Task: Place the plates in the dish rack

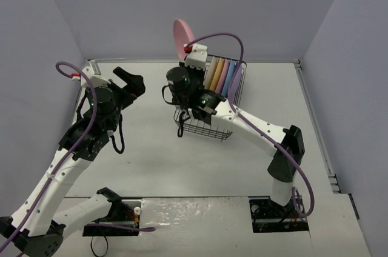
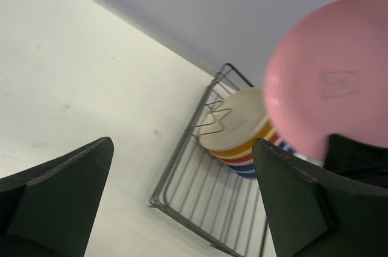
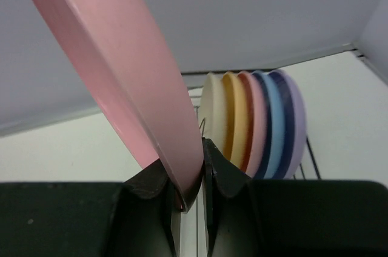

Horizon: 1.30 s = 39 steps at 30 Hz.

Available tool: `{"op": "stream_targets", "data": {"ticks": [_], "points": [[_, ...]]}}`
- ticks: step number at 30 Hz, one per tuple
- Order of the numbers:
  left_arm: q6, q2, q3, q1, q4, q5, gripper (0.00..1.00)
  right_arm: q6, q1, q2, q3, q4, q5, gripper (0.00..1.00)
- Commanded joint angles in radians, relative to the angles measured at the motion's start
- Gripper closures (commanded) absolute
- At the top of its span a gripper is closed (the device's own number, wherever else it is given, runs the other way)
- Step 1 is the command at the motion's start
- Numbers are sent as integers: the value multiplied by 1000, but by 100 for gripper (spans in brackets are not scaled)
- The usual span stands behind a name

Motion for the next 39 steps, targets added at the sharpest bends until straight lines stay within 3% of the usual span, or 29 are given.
{"op": "stream_targets", "data": {"ticks": [1,3,6,8,12,13,15,20,23,39], "points": [[78,-28,-43,0,-44,-147,3,192,-17,102,212,-343,343,100],[88,-37,-65,2,-53,-178,3,214,-26,151,280,-419,412,100],[107,-43,-82,6,-60,-196,3,92,-29,224,341,-306,467,100],[113,-43,-92,13,-69,-201,3,-128,-34,248,314,-39,509,100],[119,-43,-118,39,-73,-181,3,-927,-44,308,194,854,531,100],[120,-42,-128,53,-69,-167,3,-1107,-48,345,197,1013,535,100],[122,-41,-153,98,-59,-137,3,-1316,-59,409,291,1125,545,100],[112,-11,-206,265,-4,97,3,-1434,-68,577,477,1151,548,100],[126,13,-220,335,5,151,3,-1462,-81,633,538,1157,560,100],[156,132,-262,450,126,312,3,-1301,-137,764,689,1137,706,100]]}}
